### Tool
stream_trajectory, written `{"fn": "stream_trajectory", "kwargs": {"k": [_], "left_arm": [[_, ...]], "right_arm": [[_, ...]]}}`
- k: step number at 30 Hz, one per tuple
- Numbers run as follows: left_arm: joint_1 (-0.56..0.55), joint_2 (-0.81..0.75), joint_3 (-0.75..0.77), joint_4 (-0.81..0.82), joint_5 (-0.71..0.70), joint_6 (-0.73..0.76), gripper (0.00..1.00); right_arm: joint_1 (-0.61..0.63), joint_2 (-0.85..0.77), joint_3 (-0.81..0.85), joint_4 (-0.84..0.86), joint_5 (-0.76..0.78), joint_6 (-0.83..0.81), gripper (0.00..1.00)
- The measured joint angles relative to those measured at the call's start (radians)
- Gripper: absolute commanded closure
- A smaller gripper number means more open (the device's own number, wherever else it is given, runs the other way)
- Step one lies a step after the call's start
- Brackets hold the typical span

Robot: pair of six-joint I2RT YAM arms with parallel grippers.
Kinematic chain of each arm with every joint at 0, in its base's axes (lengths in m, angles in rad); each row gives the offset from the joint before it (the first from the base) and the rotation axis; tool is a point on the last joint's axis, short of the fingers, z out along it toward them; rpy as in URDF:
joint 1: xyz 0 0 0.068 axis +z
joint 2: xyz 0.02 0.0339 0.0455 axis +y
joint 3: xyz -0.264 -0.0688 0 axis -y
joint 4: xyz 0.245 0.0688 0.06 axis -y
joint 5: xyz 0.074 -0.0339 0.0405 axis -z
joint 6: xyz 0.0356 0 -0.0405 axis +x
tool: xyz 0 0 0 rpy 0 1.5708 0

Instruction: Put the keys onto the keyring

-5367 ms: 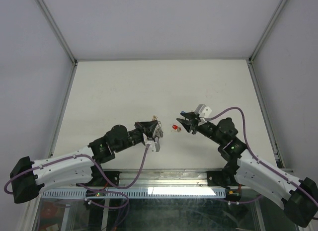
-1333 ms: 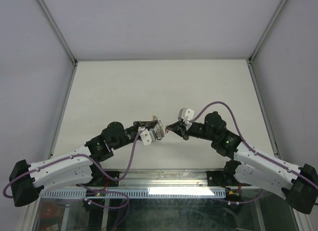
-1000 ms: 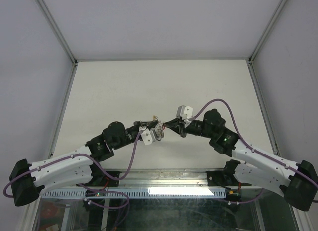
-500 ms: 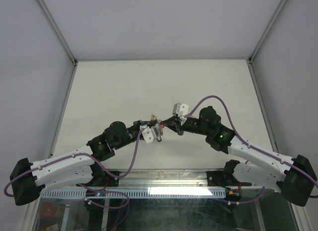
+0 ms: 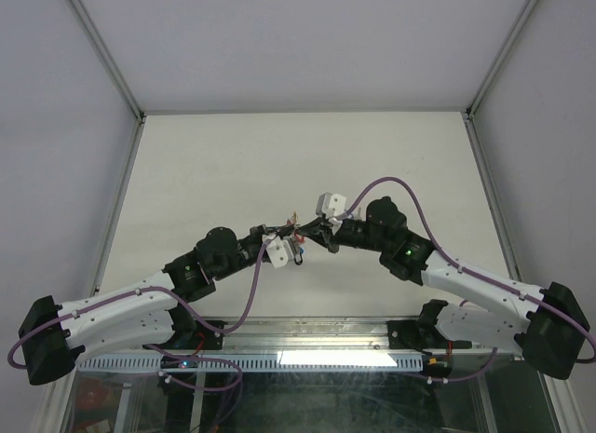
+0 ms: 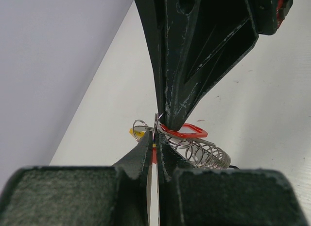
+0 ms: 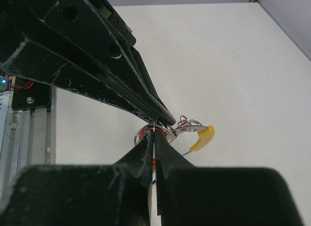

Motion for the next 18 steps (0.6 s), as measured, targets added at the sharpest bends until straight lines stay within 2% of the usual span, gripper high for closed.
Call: {"fn": "stream_trajectory", "kwargs": {"k": [18], "left_arm": [[0.0, 0.0, 0.0, 0.0, 0.0, 0.0, 1.0]], "right_arm": [[0.005, 0.007, 0.001, -0.023, 0.093, 0.007, 1.0]]}}
